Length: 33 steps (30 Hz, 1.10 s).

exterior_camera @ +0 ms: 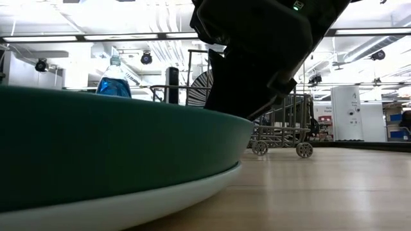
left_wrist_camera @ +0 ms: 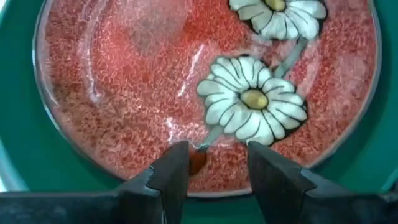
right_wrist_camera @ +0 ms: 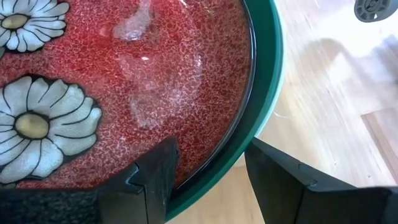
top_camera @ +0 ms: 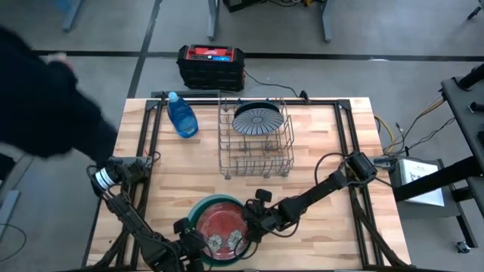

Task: Sort dishes
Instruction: Put the red flowered plate into the gray dishwasher rack

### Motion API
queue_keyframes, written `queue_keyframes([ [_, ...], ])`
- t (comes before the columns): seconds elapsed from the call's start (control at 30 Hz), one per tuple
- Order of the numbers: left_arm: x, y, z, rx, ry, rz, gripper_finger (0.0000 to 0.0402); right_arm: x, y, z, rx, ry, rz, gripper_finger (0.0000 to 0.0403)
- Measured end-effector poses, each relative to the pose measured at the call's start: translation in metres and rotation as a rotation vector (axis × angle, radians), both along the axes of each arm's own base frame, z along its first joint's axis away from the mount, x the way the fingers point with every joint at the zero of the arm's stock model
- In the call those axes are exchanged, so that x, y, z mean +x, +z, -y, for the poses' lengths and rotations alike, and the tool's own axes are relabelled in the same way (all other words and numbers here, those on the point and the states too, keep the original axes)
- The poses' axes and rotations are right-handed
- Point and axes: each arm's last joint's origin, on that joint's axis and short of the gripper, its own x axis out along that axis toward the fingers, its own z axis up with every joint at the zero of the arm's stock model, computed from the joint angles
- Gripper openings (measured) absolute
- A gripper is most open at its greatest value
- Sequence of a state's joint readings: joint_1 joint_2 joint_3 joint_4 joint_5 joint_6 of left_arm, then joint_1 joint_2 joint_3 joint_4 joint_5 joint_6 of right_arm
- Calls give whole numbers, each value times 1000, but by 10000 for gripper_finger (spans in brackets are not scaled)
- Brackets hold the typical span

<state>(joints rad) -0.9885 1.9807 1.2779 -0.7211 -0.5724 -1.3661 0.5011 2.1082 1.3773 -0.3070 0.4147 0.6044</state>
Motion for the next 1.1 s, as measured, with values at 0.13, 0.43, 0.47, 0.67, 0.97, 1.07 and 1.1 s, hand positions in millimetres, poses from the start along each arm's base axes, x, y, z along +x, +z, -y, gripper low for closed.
queue_keyframes([
  [0.13,1,-14,4,-3,20,14,155,1,0,0,44,-3,-5,183],
  [0.43,6,-29,10,2,36,78,155,6,4,2,168,31,-6,183],
  [0.47,6,-29,10,8,36,85,155,6,6,3,172,31,-5,183],
  [0.67,6,-31,9,41,30,111,155,-3,22,6,134,22,-24,183],
  [0.97,3,-39,2,93,44,161,155,-8,43,6,117,15,20,183],
  [1.07,4,-39,1,100,47,170,155,-9,47,6,118,15,29,183],
  [1.1,4,-39,1,101,47,172,155,-9,48,6,118,15,31,183],
])
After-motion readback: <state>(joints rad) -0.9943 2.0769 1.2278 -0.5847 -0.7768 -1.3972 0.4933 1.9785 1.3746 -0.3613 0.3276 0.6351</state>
